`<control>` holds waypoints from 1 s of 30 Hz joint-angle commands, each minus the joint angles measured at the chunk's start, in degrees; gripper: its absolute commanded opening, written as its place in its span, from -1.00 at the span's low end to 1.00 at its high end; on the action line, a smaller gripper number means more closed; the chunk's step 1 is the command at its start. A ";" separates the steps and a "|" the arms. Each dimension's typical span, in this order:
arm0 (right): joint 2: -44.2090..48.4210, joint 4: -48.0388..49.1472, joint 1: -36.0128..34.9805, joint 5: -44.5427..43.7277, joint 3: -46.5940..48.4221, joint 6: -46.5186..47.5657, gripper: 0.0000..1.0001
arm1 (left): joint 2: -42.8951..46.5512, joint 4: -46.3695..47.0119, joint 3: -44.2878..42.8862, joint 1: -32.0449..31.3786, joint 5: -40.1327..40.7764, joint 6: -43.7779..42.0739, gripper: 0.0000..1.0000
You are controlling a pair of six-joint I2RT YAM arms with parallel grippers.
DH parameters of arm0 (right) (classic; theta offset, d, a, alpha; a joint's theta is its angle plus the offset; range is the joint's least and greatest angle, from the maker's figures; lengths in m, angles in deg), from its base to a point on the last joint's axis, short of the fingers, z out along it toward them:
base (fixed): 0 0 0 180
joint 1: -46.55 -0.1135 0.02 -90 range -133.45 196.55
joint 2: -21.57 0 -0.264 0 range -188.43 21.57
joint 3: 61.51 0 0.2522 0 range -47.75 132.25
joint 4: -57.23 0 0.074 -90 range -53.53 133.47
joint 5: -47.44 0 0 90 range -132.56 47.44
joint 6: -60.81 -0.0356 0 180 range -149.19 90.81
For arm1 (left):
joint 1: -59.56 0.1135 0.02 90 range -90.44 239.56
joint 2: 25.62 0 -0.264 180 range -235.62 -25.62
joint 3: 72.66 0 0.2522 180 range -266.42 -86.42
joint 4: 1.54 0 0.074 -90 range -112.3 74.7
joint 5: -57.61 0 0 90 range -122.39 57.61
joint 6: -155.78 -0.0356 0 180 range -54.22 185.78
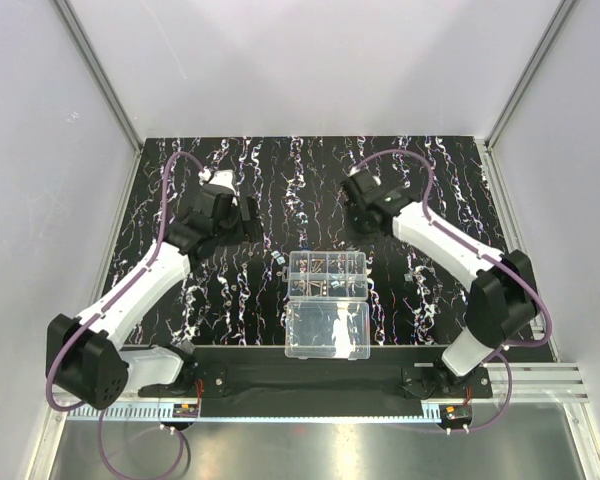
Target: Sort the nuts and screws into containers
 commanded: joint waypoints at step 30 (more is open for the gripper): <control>-3.78 2.06 -12.55 1.95 -6.33 -8.00 -0.25 | 5.94 2.63 3.20 0.27 -2.98 0.89 0.98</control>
